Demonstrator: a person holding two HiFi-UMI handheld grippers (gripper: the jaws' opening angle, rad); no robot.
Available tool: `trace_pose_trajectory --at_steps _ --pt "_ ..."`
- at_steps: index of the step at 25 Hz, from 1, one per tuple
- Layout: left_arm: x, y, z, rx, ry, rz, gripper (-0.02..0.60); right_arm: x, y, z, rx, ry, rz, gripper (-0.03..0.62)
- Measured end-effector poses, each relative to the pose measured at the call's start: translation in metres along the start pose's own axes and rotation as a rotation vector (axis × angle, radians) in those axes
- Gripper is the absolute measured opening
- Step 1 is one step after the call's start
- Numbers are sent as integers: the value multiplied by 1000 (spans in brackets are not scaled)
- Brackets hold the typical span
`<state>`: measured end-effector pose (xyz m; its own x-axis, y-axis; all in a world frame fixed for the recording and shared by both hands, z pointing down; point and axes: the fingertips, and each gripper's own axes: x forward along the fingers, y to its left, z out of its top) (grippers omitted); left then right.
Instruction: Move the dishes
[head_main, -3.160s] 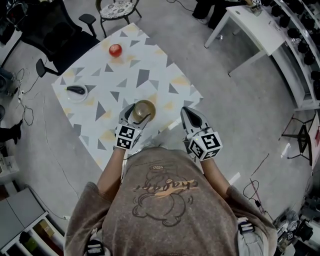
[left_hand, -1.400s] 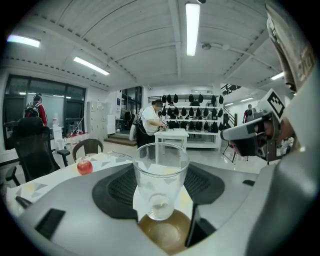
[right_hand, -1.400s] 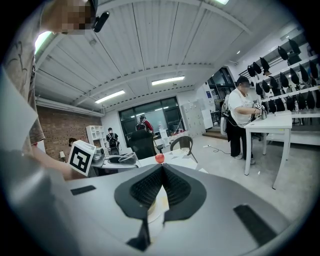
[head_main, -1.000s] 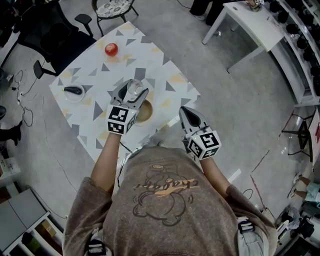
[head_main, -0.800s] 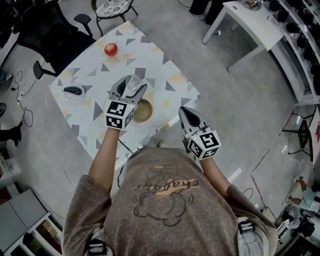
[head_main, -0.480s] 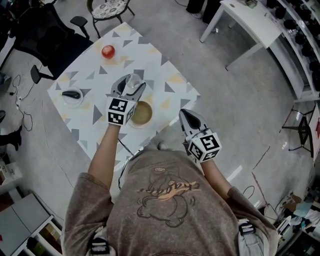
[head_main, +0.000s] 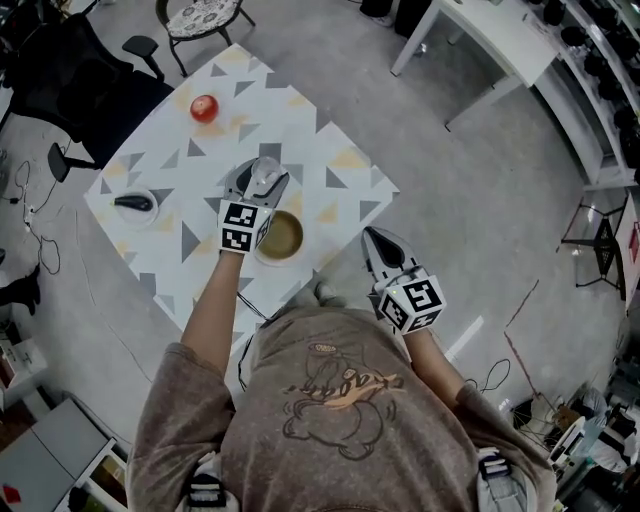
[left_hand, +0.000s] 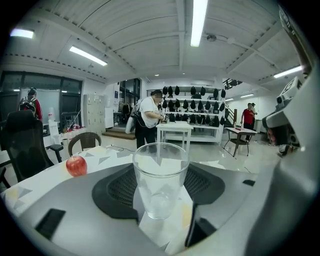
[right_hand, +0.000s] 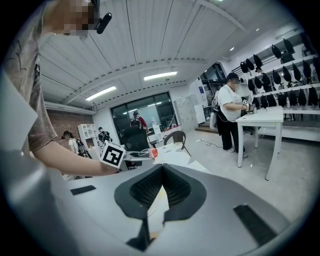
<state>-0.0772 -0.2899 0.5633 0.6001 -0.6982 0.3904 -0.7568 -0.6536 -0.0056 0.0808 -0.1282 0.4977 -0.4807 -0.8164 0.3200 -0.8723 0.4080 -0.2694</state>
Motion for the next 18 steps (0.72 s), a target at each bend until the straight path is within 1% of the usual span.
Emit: trace_pose_trajectory --at_steps 10,14,18 --pt "20 7 -32 -26 28 -13 287 13 -1 4 7 7 -30 2" --pt "25 8 -33 -30 14 -21 287 16 0 5 7 9 -40 2" --pt "29 6 -31 -14 9 -32 287 17 -1 4 12 14 -52 2"
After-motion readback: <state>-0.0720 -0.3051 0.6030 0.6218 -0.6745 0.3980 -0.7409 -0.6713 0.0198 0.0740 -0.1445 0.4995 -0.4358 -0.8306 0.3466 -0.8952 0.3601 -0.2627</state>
